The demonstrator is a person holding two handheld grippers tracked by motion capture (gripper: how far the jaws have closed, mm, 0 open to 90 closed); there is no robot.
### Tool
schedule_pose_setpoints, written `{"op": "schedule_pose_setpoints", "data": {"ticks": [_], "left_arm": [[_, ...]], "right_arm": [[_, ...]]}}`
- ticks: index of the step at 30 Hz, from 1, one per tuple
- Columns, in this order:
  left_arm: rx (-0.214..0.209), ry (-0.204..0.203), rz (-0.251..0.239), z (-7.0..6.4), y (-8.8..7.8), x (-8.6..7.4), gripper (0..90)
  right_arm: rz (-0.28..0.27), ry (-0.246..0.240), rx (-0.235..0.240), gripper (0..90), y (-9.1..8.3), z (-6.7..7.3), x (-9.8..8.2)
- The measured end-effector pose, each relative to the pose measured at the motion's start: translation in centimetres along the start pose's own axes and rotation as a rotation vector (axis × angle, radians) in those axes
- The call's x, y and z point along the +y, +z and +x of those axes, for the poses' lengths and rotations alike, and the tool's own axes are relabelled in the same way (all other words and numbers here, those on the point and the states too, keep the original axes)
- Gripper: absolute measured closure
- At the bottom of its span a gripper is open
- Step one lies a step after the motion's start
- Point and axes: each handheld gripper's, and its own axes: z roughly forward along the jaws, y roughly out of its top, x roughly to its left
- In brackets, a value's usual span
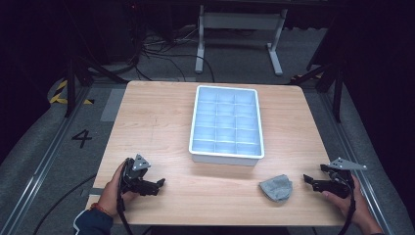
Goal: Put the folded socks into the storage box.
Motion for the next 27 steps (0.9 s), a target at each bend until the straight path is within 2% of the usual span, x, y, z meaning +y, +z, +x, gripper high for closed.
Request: {"op": "schedule_pose_setpoints", "data": {"ticks": [3, 4, 6, 7, 8, 10, 11, 13, 15, 16, 18, 20, 22, 23, 25, 27], "left_arm": [[0.007, 0.007, 0.0, 0.0, 0.0, 0.0, 0.0], [0.005, -0.008, 0.003, -0.1, -0.1, -0.1, 0.1], [0.013, -0.004, 0.004, -0.1, -0.4, -0.4, 0.1], [0.011, 0.008, 0.002, 0.0, -0.5, -0.6, 0.1], [0.003, -0.007, 0.006, 0.0, -0.7, -0.8, 0.1], [0.004, 0.021, -0.003, 0.2, -1.0, -1.1, 0.1], [-0.003, 0.007, 0.001, 0.1, -1.1, -1.2, 0.1], [-0.003, 0.019, 0.006, 0.2, -1.1, -1.2, 0.1], [-0.008, 0.013, 0.007, 0.2, -1.1, -1.2, 0.1], [-0.014, 0.005, 0.004, 0.2, -1.1, -1.3, 0.0], [-0.019, 0.009, 0.004, 0.3, -1.1, -1.2, 0.0], [-0.01, 0.028, 0.002, 0.4, -1.1, -1.2, 0.0], [-0.013, 0.017, 0.005, 0.4, -1.1, -1.2, 0.1], [-0.012, 0.016, 0.003, 0.5, -1.0, -1.1, 0.1], [-0.014, 0.007, 0.005, 0.5, -1.0, -1.1, 0.1], [-0.012, 0.02, 0.005, 0.6, -1.0, -1.1, 0.1]], "right_arm": [[0.002, -0.005, 0.006, 13.7, 0.0, -0.1, 0.0], [0.006, -0.012, 0.01, 13.4, 0.0, -0.2, 0.1], [0.008, -0.021, 0.019, 12.2, 0.1, -0.3, 0.2], [0.013, -0.026, 0.026, 11.1, 0.2, -0.5, 0.3], [0.017, -0.03, 0.029, 10.7, 0.3, -0.5, 0.3], [0.018, -0.034, 0.035, 10.5, 0.3, -0.6, 0.4], [0.02, -0.037, 0.035, 10.5, 0.3, -0.6, 0.4], [0.021, -0.037, 0.037, 10.5, 0.3, -0.6, 0.4], [0.028, -0.04, 0.029, 10.5, 0.2, -0.6, 0.4], [0.036, -0.04, 0.017, 11.2, 0.1, -0.5, 0.5], [0.044, -0.063, 0.013, 18.8, -0.3, -0.1, 0.5], [0.05, -0.088, 0.02, 19.3, -0.5, 0.4, 0.6], [0.058, -0.095, 0.029, 20.6, -0.6, 0.6, 0.6], [0.059, -0.116, 0.055, 23.3, -0.9, 1.0, 0.6], [0.058, -0.12, 0.062, 24.2, -0.9, 1.2, 0.6], [0.049, -0.132, 0.083, 25.2, -1.3, 1.7, 0.7]]}}
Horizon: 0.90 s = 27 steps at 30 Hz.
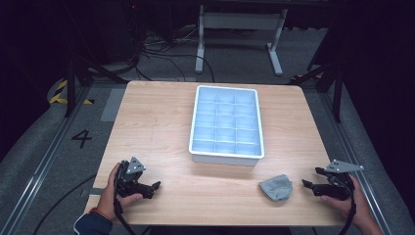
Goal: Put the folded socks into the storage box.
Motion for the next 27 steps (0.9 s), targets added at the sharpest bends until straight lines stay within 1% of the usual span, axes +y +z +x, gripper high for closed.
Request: {"op": "schedule_pose_setpoints", "data": {"ticks": [3, 4, 5, 6, 7, 9, 11, 12, 15, 18, 22, 23, 26, 27], "left_arm": [[0.001, 0.003, -0.002, 0.0, 0.0, 0.0, 0.1], [0.0, 0.001, -0.001, 0.0, 0.0, 0.0, 0.1], [0.0, 0.001, -0.001, 0.0, 0.0, 0.0, 0.1], [0.0, 0.0, -0.001, 0.0, 0.0, 0.0, 0.1], [0.0, 0.0, 0.0, 0.0, 0.0, 0.0, 0.1], [0.0, 0.002, -0.002, 0.0, 0.0, 0.0, 0.1], [0.005, 0.01, -0.004, 0.1, 0.0, 0.0, 0.1], [0.001, 0.003, -0.001, 0.0, 0.0, 0.0, 0.1], [0.002, 0.002, 0.0, 0.0, 0.0, 0.0, 0.1], [0.003, -0.002, -0.002, 0.0, 0.0, 0.0, 0.5], [0.004, -0.002, -0.002, 0.0, 0.0, 0.0, 0.5], [0.004, -0.002, -0.003, 0.0, 0.0, 0.0, 0.5], [0.003, -0.002, -0.003, 0.0, 0.0, 0.0, 0.5], [0.003, -0.002, -0.003, 0.0, 0.0, 0.0, 0.5]], "right_arm": [[-0.021, -0.029, 0.029, 26.0, -0.6, 0.9, 0.4], [-0.038, -0.047, 0.051, 26.1, -0.9, 1.5, 0.8], [-0.038, -0.047, 0.051, 26.1, -0.9, 1.5, 0.8], [-0.047, -0.054, 0.06, 26.0, -1.0, 1.8, 0.9], [-0.057, -0.077, 0.08, 26.0, -1.3, 2.4, 1.3], [-0.06, -0.083, 0.084, 26.0, -1.4, 2.6, 1.4], [-0.067, -0.101, 0.105, 25.9, -1.5, 3.2, 1.7], [-0.066, -0.11, 0.107, 25.8, -1.5, 3.4, 1.8], [-0.069, -0.117, 0.134, 25.5, -1.6, 4.0, 2.2], [-0.069, -0.126, 0.151, 25.5, -1.6, 4.4, 2.6], [-0.077, -0.144, 0.16, 25.4, -1.7, 5.0, 3.2], [-0.083, -0.158, 0.154, 25.4, -1.7, 5.1, 3.4], [-0.078, -0.189, 0.165, 27.7, -1.4, 5.7, 4.1], [-0.078, -0.189, 0.165, 27.7, -1.4, 5.7, 4.1]]}}
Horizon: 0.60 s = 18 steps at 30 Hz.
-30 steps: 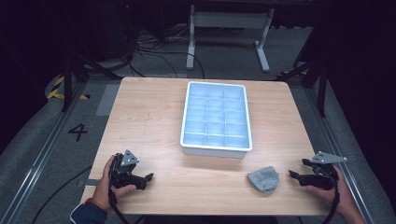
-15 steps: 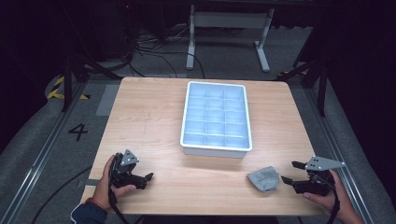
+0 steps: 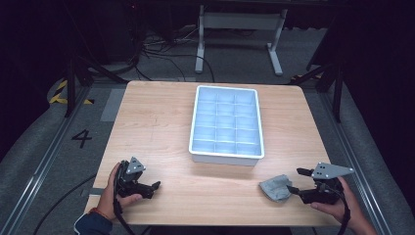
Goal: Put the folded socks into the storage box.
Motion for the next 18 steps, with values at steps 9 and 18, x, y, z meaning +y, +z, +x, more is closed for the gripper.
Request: {"op": "schedule_pose_setpoints", "data": {"ticks": [9, 18], "left_arm": [[0.0, 0.0, 0.001, 0.0, 0.0, 0.0, 0.5], [0.0, 0.0, 0.0, 0.0, 0.0, 0.0, 0.5]], "right_arm": [[0.061, -0.032, 0.043, 30.2, 2.6, 0.6, 0.2], [0.099, 0.016, 0.064, 24.2, 3.8, 1.1, -0.6]]}}
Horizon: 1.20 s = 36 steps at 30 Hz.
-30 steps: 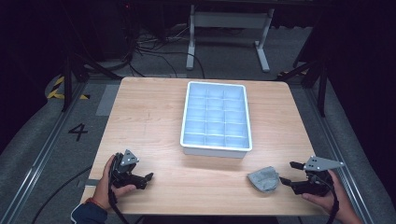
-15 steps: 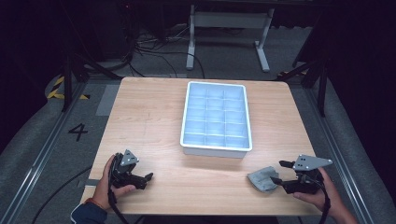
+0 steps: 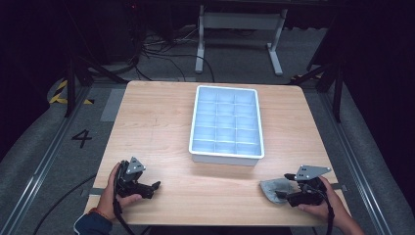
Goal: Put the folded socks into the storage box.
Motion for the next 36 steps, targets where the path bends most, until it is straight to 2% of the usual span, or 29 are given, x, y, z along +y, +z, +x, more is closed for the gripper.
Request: {"op": "schedule_pose_setpoints", "data": {"ticks": [2, 6, 11, 13, 17, 20, 22, 24, 30, 33, 36], "left_arm": [[0.0, 0.0, 0.0, 0.0, 0.0, 0.0, 0.5], [0.0, 0.0, 0.0, 0.0, 0.0, 0.0, 0.5], [0.0, 0.0, 0.0, 0.0, 0.0, 0.0, 0.5], [0.0, 0.001, 0.0, 0.0, 0.0, 0.0, 0.5], [-0.001, 0.003, 0.001, 0.0, 0.0, 0.0, 0.5], [-0.005, 0.003, 0.0, 0.0, 0.0, 0.0, 0.5], [-0.005, 0.002, 0.0, 0.0, 0.0, 0.0, 0.5], [-0.005, 0.003, 0.0, 0.0, 0.0, 0.0, 0.6], [-0.005, 0.002, 0.0, 0.0, 0.0, 0.0, 0.6], [-0.004, 0.006, 0.0, 0.1, 0.0, 0.0, 0.6], [-0.005, 0.004, 0.0, 0.1, 0.0, 0.0, 0.6]], "right_arm": [[-0.003, 0.016, 0.003, 23.6, 0.1, 0.2, -0.1], [0.002, 0.002, 0.003, 22.6, 0.1, 0.7, 0.0], [0.001, -0.007, 0.005, 20.6, -0.4, 0.6, 0.2], [-0.017, 0.0, 0.01, 20.3, -0.7, 0.4, 0.4], [-0.023, -0.018, 0.005, 19.8, -0.7, 0.3, 0.8], [-0.025, -0.032, 0.014, 19.8, -0.5, 0.3, 1.1], [-0.019, -0.062, 0.031, 20.1, 0.1, 0.6, 1.4], [0.01, -0.085, 0.026, 19.8, 0.6, 0.8, 1.6], [0.026, -0.063, 0.048, 18.6, 1.4, 0.4, 1.3], [0.024, -0.053, 0.076, 21.6, 1.6, 0.3, 1.2], [0.011, -0.034, 0.14, 35.4, 1.7, 0.2, 1.1]]}}
